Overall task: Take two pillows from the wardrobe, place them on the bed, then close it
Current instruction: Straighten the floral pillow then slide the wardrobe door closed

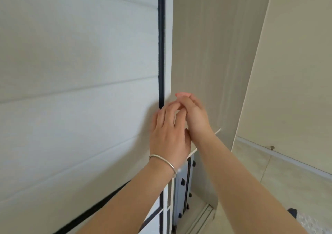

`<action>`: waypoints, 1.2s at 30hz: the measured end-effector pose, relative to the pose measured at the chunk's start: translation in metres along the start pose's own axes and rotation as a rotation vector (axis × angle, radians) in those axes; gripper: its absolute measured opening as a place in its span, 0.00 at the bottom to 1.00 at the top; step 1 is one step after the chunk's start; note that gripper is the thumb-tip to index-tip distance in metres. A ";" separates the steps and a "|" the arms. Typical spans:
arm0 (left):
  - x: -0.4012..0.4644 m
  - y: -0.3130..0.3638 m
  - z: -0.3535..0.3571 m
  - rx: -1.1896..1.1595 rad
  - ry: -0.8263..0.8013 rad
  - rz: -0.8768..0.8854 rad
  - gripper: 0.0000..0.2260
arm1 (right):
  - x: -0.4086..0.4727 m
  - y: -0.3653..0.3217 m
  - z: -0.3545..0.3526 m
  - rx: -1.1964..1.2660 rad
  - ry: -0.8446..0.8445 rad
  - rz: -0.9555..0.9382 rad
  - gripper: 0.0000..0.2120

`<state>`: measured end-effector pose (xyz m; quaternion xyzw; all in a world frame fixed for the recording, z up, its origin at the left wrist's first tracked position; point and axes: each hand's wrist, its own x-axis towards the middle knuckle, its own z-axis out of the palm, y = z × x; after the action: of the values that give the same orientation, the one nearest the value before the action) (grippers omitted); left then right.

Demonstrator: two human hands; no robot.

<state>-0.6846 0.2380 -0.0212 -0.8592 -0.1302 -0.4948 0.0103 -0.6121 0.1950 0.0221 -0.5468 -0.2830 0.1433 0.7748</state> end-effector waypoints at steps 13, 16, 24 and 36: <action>0.029 -0.013 -0.004 0.378 0.000 -0.129 0.33 | 0.061 -0.019 0.030 -0.091 -0.434 -0.212 0.18; 0.028 -0.018 0.002 0.431 -0.010 -0.146 0.36 | 0.062 -0.017 0.032 -0.131 -0.385 -0.287 0.17; 0.038 -0.019 0.030 0.482 0.086 -0.106 0.36 | 0.074 -0.018 0.021 -0.220 -0.366 -0.347 0.16; 0.071 0.003 0.103 0.439 -0.020 -0.022 0.43 | 0.123 -0.016 -0.026 -0.117 -0.204 -0.242 0.21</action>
<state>-0.5629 0.2653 -0.0125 -0.8396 -0.2443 -0.4461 0.1905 -0.5001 0.2350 0.0655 -0.5353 -0.4320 0.0870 0.7206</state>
